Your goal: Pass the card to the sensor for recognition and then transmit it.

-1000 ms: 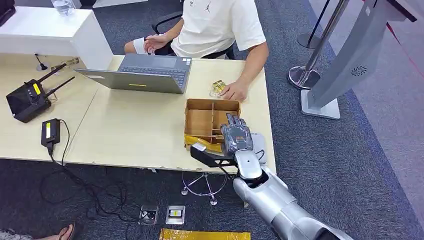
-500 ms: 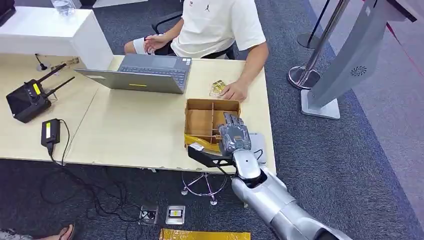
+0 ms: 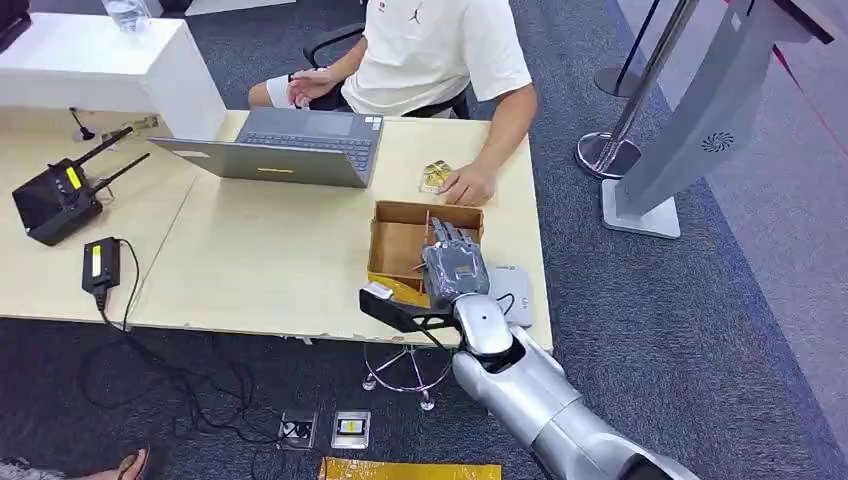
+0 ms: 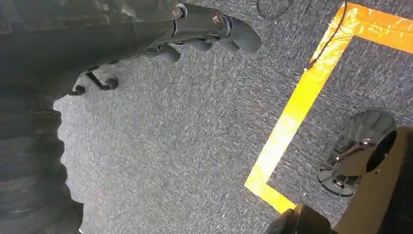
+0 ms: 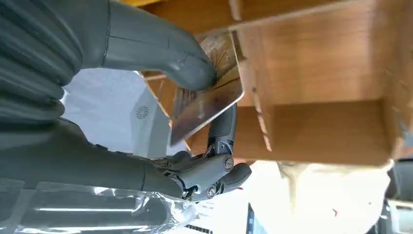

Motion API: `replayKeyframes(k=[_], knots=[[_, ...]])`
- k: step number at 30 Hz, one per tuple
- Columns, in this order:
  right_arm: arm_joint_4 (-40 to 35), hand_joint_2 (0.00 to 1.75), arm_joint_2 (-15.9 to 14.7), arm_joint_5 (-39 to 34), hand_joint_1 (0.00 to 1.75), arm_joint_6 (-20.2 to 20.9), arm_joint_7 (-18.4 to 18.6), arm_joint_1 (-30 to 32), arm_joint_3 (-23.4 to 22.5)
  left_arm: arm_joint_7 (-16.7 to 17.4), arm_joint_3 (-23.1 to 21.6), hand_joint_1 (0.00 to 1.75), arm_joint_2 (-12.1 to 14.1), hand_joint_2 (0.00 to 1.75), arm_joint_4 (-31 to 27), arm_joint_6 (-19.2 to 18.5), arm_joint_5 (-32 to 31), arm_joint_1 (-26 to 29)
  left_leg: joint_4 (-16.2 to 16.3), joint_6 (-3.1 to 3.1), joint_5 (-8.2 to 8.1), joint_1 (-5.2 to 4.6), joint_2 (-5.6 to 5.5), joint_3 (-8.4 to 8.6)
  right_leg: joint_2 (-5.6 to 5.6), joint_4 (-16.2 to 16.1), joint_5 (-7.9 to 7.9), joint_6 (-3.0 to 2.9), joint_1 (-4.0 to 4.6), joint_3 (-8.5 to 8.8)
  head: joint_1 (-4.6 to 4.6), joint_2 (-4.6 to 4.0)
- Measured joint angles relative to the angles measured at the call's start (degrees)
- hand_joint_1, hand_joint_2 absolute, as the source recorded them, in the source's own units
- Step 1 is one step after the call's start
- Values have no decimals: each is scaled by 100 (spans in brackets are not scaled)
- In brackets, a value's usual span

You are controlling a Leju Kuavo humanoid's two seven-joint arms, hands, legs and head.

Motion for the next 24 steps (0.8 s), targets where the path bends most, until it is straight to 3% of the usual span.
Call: replayKeyframes(k=[3, 9, 14, 20, 24], knots=[[-111, 175, 11, 9, 141, 2, 15, -19, 0, 0, 37, 0, 0, 175, 2, 4, 2, 8, 0, 0, 0, 0, 0, 0, 0, 0, 0, 0, 0, 0, 2, 0], [-328, 175, 11, 35, 175, -68, 33, -43, 2, 0, 74, 0, 0, 175, 2, 26, 9, 20, 0, 0, 1, 0, 0, 0, 0, 0, 0, 0, 0, 0, 2, 0], [-709, 175, -13, 123, 175, -632, -39, -43, -18, 0, 85, 0, 0, 175, 2, 77, 13, 64, 1, 0, 1, 0, 0, 0, 1, 0, 0, 0, 0, -2, 2, 0], [-1749, 175, -114, 345, 175, -1381, -101, -41, -219, -2, 116, 0, 0, 175, 2, 105, -18, 91, 0, 0, 1, 0, 1, 1, 1, 0, 0, 0, 0, -1, 0, 0], [-2225, 175, -175, 505, 175, -1390, -92, -119, -350, 0, 116, 0, -2, 175, 2, 72, -88, 79, 0, 0, 1, 0, 1, 2, 2, 0, 1, 0, 0, 0, 2, 0]])
